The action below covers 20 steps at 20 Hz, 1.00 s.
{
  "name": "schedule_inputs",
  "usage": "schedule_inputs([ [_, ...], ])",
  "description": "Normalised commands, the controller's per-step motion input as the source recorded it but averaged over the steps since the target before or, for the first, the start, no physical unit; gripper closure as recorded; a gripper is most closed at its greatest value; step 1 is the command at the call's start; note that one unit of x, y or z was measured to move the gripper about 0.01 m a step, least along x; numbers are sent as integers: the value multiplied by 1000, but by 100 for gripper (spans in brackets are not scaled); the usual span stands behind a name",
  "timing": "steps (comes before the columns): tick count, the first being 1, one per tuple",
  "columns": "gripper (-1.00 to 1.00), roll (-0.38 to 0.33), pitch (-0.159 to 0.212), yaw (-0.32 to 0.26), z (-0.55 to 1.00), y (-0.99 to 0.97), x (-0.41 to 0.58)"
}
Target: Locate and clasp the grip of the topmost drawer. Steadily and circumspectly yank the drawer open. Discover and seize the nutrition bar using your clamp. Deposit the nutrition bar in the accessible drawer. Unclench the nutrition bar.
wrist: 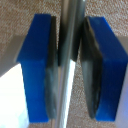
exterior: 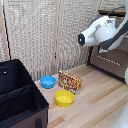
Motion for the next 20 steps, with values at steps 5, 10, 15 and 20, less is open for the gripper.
schedule_inputs([
  [5,100,26,80,12,-248,999,166],
  [10,100,0,54,6,-283,971,205],
  [15,-100,-8,49,9,-22,378,269],
  [20,-100,-2,57,71,19,14,277],
])
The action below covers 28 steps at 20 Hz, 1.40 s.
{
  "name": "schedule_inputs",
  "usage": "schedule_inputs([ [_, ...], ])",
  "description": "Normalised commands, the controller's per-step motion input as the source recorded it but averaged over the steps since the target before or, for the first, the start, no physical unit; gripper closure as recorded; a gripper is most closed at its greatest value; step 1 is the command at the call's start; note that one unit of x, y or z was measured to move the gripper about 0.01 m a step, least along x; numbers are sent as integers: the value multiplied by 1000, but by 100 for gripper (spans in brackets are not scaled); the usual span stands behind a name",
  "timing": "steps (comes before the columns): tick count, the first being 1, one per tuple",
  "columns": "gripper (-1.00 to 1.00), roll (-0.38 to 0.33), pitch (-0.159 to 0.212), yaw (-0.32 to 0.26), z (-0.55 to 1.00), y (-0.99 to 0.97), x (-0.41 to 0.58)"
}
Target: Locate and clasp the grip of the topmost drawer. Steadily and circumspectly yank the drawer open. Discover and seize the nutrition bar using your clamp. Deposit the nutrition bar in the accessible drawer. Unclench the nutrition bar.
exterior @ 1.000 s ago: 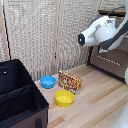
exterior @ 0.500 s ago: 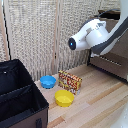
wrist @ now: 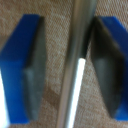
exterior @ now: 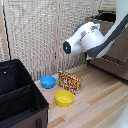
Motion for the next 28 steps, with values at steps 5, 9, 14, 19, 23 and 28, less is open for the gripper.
schedule_inputs([
  [5,-100,-19,70,7,243,262,222],
  [9,-100,132,132,-3,344,421,244],
  [14,-100,166,128,-19,494,430,219],
  [19,-100,200,7,-97,481,403,242],
  [23,-100,213,1,-109,438,409,229],
  [28,-100,222,-9,-134,358,438,240],
])
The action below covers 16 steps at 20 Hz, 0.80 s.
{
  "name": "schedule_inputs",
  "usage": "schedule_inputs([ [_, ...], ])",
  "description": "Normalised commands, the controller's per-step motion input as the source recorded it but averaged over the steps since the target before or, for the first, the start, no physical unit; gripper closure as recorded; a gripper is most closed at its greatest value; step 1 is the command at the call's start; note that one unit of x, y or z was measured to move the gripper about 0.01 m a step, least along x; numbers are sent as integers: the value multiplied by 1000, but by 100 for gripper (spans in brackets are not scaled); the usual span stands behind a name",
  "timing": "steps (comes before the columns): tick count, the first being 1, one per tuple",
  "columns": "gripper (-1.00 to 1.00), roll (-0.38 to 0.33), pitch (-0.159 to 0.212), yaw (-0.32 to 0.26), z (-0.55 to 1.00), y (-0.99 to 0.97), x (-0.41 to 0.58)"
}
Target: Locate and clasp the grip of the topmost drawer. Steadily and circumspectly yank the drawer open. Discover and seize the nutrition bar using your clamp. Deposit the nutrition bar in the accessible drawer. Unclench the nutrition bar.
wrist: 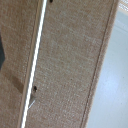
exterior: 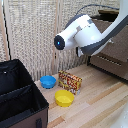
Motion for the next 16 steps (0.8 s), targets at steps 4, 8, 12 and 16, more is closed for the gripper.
schedule_inputs([
  [4,-100,270,-19,-129,220,415,238],
  [8,-100,291,-56,-140,107,350,215],
  [12,-100,323,-67,-153,11,287,182],
  [16,-100,364,-49,-155,0,249,179],
])
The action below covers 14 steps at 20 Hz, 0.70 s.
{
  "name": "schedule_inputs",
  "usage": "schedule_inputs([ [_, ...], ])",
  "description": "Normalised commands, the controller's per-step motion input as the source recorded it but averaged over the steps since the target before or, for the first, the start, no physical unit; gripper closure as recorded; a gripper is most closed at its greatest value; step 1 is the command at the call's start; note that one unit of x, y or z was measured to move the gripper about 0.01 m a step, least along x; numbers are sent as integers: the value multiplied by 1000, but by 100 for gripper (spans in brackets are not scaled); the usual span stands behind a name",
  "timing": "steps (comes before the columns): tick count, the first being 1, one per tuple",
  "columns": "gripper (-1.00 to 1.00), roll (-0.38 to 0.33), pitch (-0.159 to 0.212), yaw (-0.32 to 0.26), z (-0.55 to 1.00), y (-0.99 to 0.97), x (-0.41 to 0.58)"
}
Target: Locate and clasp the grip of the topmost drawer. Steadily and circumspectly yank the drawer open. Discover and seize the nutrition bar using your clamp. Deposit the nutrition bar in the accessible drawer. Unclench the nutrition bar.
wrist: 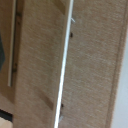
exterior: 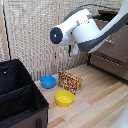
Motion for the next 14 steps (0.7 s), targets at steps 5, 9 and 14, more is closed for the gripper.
schedule_inputs([
  [5,-100,375,-15,-174,-17,183,163],
  [9,-100,375,0,-180,-5,168,154],
  [14,-100,375,0,-182,0,167,149],
])
